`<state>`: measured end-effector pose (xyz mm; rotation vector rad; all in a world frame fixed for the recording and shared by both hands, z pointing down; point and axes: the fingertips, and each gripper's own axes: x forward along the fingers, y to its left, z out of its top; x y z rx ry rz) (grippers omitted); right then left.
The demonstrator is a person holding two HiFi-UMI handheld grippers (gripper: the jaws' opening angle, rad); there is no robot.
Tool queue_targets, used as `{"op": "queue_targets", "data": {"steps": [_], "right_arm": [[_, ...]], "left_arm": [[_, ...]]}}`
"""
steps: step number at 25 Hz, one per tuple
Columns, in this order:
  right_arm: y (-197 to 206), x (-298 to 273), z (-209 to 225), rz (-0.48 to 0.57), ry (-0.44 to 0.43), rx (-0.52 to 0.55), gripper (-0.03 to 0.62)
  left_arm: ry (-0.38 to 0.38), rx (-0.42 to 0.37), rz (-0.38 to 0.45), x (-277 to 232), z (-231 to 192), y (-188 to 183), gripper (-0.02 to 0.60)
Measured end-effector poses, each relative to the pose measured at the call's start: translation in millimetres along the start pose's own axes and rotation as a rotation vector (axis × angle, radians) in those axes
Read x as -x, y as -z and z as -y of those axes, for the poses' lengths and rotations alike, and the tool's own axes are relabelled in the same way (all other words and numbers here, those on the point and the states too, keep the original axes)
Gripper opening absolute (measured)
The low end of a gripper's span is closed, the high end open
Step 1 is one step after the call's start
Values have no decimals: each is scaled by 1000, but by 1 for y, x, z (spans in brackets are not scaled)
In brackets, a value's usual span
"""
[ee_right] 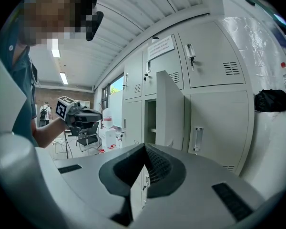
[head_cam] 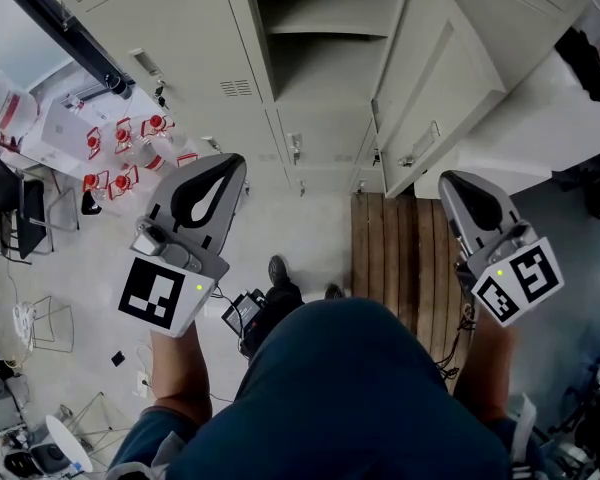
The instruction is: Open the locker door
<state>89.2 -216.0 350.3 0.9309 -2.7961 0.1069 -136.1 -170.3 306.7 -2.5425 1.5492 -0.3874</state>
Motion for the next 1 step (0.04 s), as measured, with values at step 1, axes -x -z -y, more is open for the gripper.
{"op": "queue_targets", "data": {"steps": [1], "right_arm": [[1, 0, 0, -2, 0, -1, 35]], "left_arm": [[1, 2, -2, 0, 1, 1, 17]]}}
